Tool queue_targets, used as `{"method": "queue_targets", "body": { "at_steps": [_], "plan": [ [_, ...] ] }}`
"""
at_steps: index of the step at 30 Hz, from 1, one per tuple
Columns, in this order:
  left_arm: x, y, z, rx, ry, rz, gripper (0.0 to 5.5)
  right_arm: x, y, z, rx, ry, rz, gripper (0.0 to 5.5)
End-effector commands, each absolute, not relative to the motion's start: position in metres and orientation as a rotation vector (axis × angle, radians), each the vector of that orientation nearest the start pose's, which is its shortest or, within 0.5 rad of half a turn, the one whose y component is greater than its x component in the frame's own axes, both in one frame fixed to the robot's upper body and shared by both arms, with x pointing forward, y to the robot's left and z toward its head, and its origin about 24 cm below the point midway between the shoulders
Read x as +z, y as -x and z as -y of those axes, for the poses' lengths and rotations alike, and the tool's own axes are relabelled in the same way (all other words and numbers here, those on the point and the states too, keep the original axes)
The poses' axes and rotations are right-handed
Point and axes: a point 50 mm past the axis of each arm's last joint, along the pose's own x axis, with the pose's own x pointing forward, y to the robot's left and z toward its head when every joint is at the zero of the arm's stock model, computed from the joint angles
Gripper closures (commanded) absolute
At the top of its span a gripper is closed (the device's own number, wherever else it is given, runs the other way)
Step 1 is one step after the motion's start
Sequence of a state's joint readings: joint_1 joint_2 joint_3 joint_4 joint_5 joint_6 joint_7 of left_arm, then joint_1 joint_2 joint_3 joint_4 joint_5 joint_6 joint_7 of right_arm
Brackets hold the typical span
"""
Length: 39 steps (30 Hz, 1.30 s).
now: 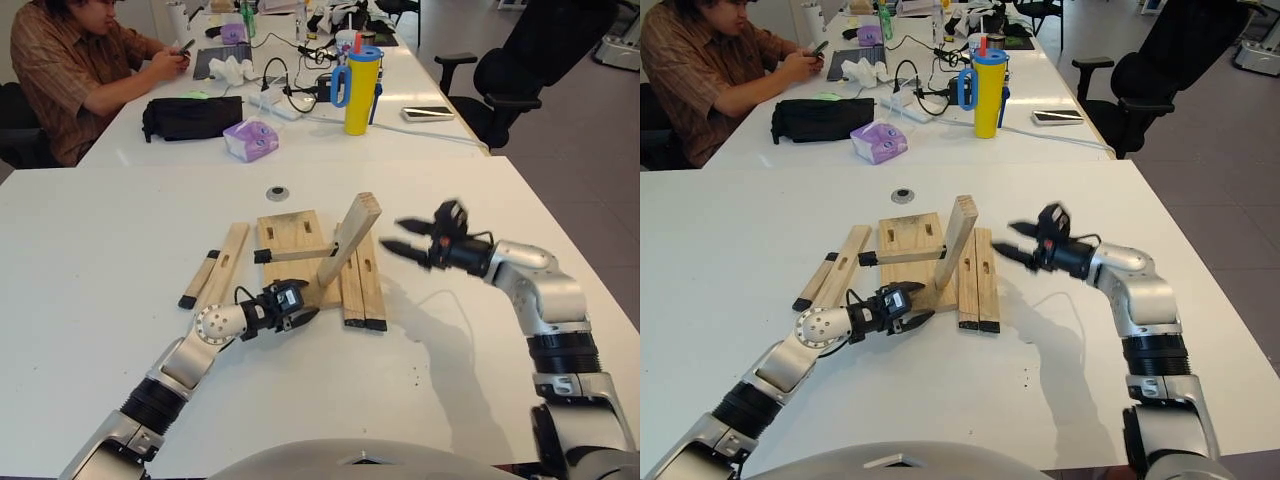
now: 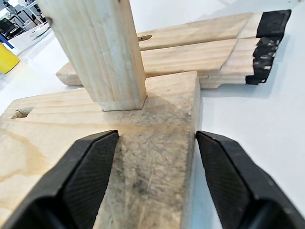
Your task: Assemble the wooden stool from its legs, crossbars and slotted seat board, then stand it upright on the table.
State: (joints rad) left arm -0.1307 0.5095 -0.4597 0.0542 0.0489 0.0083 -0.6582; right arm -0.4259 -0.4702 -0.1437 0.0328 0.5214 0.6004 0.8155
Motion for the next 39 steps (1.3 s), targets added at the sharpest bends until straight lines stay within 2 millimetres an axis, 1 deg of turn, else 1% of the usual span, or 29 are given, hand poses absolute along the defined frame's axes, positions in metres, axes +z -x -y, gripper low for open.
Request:
{"method": "queue_targets", "body": {
  "at_steps": [1,2,4,6,7,8,9,10,11,12,13,16,18,20,21,22,24,25,26,27,28,29,30,31,32,33,35,37,39],
  "plan": [
    [-0.053,-0.194,-0.176,-1.151,-0.655,-0.738,2.47,0.285,-0.297,0.152,0.886,-0.422,0.449,2.17],
    [-0.052,-0.198,-0.178,-1.152,-0.666,-0.739,2.47,0.292,-0.292,0.138,0.904,-0.472,0.48,2.17],
    [-0.051,-0.204,-0.18,-1.155,-0.682,-0.738,2.47,0.288,-0.286,0.116,0.907,-0.519,0.464,2.17],
    [-0.05,-0.209,-0.18,-1.158,-0.685,-0.733,2.47,0.262,-0.28,0.1,0.898,-0.522,0.36,2.17],
    [-0.05,-0.21,-0.18,-1.158,-0.685,-0.732,2.47,0.229,-0.278,0.089,0.881,-0.493,0.217,2.17],
    [-0.05,-0.21,-0.179,-1.157,-0.682,-0.732,2.47,0.188,-0.277,0.083,0.828,-0.446,0.028,2.17],
    [-0.051,-0.211,-0.178,-1.158,-0.68,-0.733,2.47,0.144,-0.273,0.081,0.768,-0.381,-0.176,2.17],
    [-0.051,-0.211,-0.177,-1.16,-0.679,-0.734,2.47,0.113,-0.267,0.086,0.707,-0.336,-0.293,2.17],
    [-0.052,-0.211,-0.177,-1.159,-0.671,-0.739,2.47,0.1,-0.263,0.089,0.692,-0.308,-0.34,2.17],
    [-0.053,-0.21,-0.176,-1.157,-0.666,-0.744,2.47,0.1,-0.263,0.09,0.693,-0.296,-0.331,2.17],
    [-0.055,-0.208,-0.176,-1.151,-0.661,-0.75,2.47,0.113,-0.269,0.089,0.698,-0.324,-0.265,2.17],
    [-0.061,-0.203,-0.174,-1.13,-0.639,-0.765,2.47,0.175,-0.287,0.088,0.75,-0.393,0.011,2.17],
    [-0.063,-0.201,-0.172,-1.126,-0.632,-0.767,2.47,0.22,-0.289,0.093,0.809,-0.474,0.192,2.17],
    [-0.064,-0.2,-0.172,-1.122,-0.628,-0.769,2.47,0.264,-0.284,0.107,0.851,-0.64,0.37,2.17],
    [-0.065,-0.199,-0.172,-1.119,-0.626,-0.771,2.47,0.283,-0.28,0.116,0.87,-0.673,0.444,2.17],
    [-0.065,-0.199,-0.173,-1.116,-0.626,-0.772,2.47,0.295,-0.276,0.121,0.884,-0.662,0.489,2.17],
    [-0.065,-0.2,-0.176,-1.101,-0.62,-0.777,2.47,0.302,-0.273,0.123,0.917,-0.642,0.488,2.17],
    [-0.065,-0.2,-0.177,-1.096,-0.617,-0.778,2.47,0.291,-0.273,0.117,0.929,-0.612,0.42,2.17],
    [-0.065,-0.2,-0.177,-1.092,-0.615,-0.778,2.47,0.267,-0.274,0.106,0.938,-0.568,0.286,2.17],
    [-0.065,-0.201,-0.177,-1.09,-0.613,-0.778,2.47,0.216,-0.276,0.091,0.918,-0.48,0.034,2.17],
    [-0.064,-0.202,-0.176,-1.089,-0.612,-0.778,2.47,0.152,-0.272,0.081,0.862,-0.367,-0.274,2.17],
    [-0.064,-0.203,-0.176,-1.09,-0.611,-0.777,2.47,0.094,-0.261,0.082,0.788,-0.262,-0.509,2.17],
    [-0.063,-0.204,-0.175,-1.094,-0.614,-0.777,2.47,0.053,-0.247,0.088,0.73,-0.209,-0.678,2.17],
    [-0.063,-0.205,-0.176,-1.099,-0.617,-0.78,2.47,0.038,-0.243,0.093,0.683,-0.174,-0.711,2.17],
    [-0.063,-0.205,-0.177,-1.101,-0.618,-0.785,2.47,0.038,-0.245,0.095,0.662,-0.183,-0.685,2.17],
    [-0.064,-0.203,-0.18,-1.098,-0.617,-0.792,2.47,0.062,-0.259,0.093,0.669,-0.245,-0.551,2.17],
    [-0.067,-0.198,-0.183,-1.091,-0.607,-0.809,2.47,0.122,-0.283,0.097,0.682,-0.403,-0.25,2.17],
    [-0.068,-0.196,-0.184,-1.088,-0.602,-0.819,2.47,0.169,-0.297,0.115,0.657,-0.507,-0.024,2.17],
    [-0.069,-0.195,-0.185,-1.084,-0.601,-0.823,2.47,0.196,-0.305,0.143,0.555,-0.585,0.116,2.17]
  ]
}}
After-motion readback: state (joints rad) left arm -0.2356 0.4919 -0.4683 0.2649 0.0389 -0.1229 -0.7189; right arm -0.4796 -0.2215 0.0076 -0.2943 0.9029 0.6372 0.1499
